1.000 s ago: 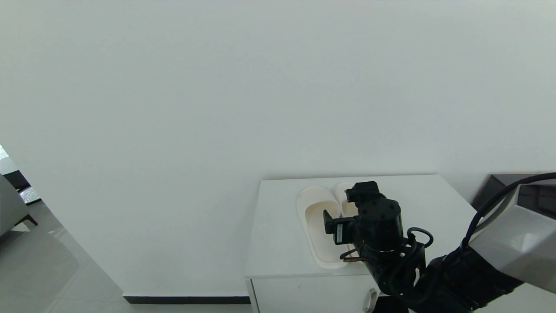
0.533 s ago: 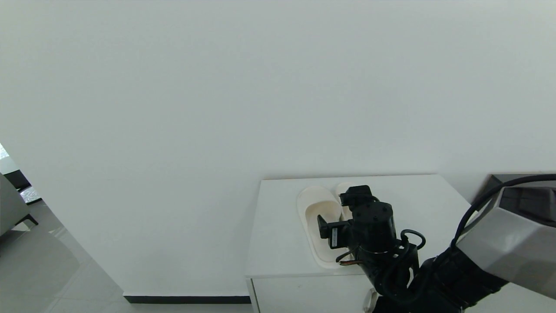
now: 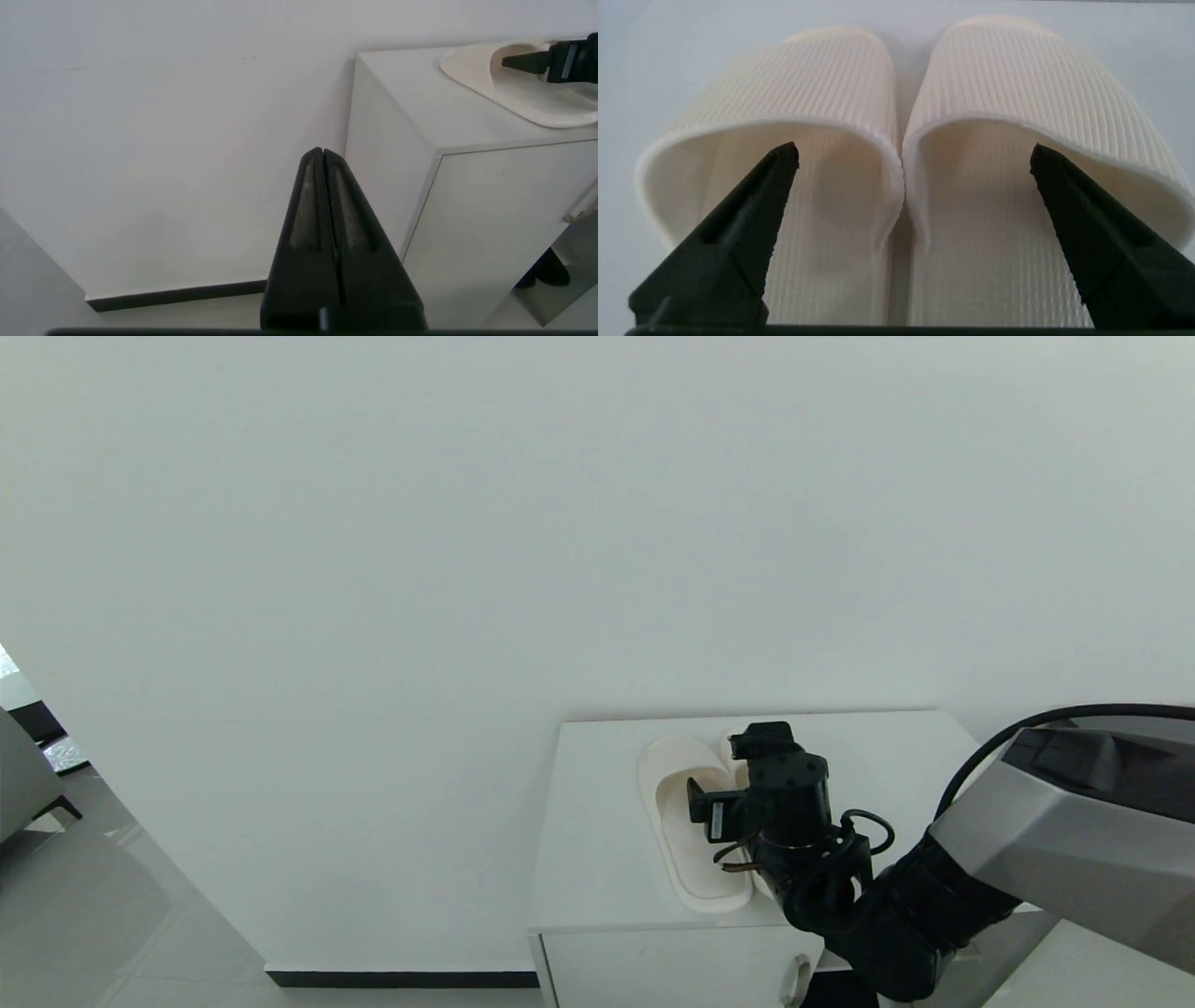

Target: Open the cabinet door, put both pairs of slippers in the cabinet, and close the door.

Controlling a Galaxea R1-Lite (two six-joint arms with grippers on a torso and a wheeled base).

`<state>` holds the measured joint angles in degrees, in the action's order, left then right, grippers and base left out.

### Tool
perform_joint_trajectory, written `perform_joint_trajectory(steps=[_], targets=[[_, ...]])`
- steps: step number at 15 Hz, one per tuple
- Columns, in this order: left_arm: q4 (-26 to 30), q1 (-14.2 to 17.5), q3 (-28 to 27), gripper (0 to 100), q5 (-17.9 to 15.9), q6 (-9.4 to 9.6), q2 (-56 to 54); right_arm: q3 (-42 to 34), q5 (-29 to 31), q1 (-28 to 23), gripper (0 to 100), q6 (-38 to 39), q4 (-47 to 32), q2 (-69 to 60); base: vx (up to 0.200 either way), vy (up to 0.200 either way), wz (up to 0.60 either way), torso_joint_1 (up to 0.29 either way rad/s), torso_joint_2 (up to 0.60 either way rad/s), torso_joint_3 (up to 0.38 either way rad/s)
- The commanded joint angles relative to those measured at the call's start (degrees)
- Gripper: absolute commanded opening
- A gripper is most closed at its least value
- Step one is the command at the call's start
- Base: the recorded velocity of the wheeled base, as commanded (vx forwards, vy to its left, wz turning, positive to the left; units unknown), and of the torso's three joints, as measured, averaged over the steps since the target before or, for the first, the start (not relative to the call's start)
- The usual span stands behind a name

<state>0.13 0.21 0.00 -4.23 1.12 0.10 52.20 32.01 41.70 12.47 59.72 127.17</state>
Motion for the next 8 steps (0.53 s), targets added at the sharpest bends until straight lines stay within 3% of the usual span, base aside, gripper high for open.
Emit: perform_joint_trajectory(steps=[1, 4, 5, 8], targets=[[0.0, 0.0, 0.0, 0, 0.0, 0.02, 0.0, 0.4, 0.0, -0.1, 100, 0.0, 0.0, 0.8, 0.0, 0.0, 0.0, 0.0, 0.0, 0.0], [0.0, 0.0, 0.0, 0, 0.0, 0.02, 0.0, 1.1, 0.1, -0.2, 100, 0.0, 0.0, 1.1, 0.0, 0.0, 0.0, 0.0, 0.0, 0.0], [0.0, 0.0, 0.0, 0, 0.0, 0.02, 0.0, 1.1, 0.1, -0.2, 0, 0.0, 0.0, 1.1, 0.0, 0.0, 0.0, 0.0, 0.0, 0.0], [0.0, 0.0, 0.0, 0, 0.0, -0.07, 0.0, 1.2, 0.1, -0.3, 0, 0.0, 0.0, 1.1, 0.0, 0.0, 0.0, 0.0, 0.0, 0.0]])
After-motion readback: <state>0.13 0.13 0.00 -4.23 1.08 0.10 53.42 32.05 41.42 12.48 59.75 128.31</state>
